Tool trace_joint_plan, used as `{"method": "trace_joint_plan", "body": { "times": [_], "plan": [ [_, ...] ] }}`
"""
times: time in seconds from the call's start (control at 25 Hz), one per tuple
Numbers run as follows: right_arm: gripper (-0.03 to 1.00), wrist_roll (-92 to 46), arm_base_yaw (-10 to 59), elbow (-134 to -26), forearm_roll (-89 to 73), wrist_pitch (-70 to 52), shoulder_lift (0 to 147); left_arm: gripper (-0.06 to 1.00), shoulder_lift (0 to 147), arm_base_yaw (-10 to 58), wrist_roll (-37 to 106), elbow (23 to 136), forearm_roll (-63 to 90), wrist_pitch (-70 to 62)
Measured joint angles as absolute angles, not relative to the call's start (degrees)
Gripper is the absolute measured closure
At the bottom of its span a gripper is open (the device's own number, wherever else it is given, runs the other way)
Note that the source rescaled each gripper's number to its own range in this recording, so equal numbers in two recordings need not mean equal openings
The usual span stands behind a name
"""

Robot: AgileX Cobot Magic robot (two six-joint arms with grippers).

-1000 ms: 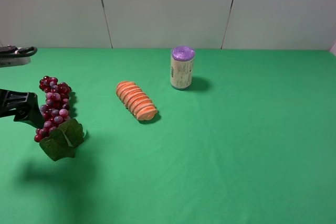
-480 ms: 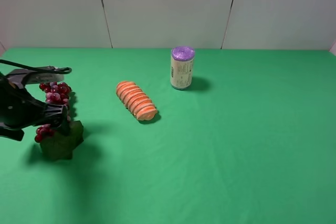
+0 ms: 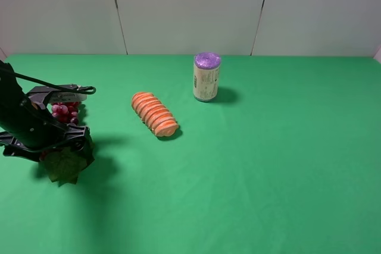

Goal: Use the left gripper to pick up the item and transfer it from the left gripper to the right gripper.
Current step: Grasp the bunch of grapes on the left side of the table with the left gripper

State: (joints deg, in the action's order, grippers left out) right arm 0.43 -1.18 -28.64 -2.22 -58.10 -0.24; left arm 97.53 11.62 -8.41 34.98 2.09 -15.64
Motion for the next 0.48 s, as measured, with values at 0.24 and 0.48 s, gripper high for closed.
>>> {"method": "trace_joint_plan", "body": {
  "times": [0.24,0.48],
  "plan": [
    [-0.03,0.4,-1.2,-28.6,-2.2,-58.2,-0.2,0.4,97.5,11.6,-8.4,35.0,2.1,-15.3],
    [-0.03,0.4,-1.2,-28.6,-2.2,-58.2,-0.2,0.83,97.5,11.6,-8.4,35.0,2.1,-15.4]
  ]
}}
